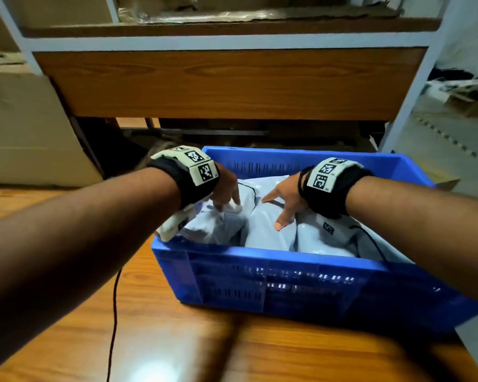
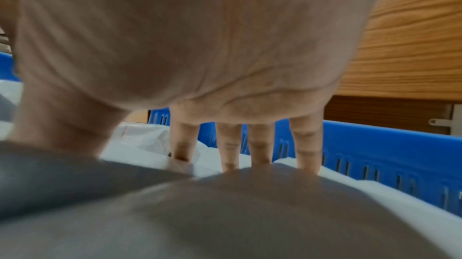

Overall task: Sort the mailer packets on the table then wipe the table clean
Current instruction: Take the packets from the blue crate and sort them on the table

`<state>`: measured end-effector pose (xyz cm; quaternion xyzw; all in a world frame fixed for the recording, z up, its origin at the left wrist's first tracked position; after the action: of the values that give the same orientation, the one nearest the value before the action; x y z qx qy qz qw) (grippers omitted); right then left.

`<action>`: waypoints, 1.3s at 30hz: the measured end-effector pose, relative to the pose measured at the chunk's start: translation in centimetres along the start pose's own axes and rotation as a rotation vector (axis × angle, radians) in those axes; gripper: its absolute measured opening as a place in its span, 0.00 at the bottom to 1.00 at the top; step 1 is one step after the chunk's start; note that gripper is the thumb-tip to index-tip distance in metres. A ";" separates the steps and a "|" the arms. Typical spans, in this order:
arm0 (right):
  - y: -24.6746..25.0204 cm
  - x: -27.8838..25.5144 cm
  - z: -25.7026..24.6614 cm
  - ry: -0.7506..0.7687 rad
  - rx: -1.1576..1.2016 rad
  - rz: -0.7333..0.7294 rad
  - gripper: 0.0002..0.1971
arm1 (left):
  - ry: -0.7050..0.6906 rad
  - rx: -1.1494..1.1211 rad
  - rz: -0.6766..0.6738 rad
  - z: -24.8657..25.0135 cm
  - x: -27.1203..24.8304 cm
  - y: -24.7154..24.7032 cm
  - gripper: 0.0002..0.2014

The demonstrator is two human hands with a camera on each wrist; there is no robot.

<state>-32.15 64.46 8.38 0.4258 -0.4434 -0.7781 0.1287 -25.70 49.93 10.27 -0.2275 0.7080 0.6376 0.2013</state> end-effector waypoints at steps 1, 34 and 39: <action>0.0 -0.1 0.2 0.002 -0.001 0.008 0.43 | -0.010 0.009 0.033 -0.3 0.7 0.4 0.28; -1.5 1.0 2.2 0.000 -0.054 -0.019 0.53 | 0.161 0.158 0.082 2.0 5.7 -2.2 0.56; 0.4 -0.3 6.7 -0.069 0.120 0.105 0.49 | 0.050 0.007 0.054 2.5 3.2 1.5 0.49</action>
<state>-37.21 68.29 10.45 0.3820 -0.5153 -0.7564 0.1283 -29.21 52.38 9.37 -0.2236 0.7207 0.6345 0.1671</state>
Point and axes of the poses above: each hand's wrist, its own x-axis towards the middle knuckle, its own y-axis out of the back of the hand, z = x × y, the point moved 1 cm from there along x, towards the middle knuckle, and after that the axes turned 10 degrees about -x, right-handed, at the moved point
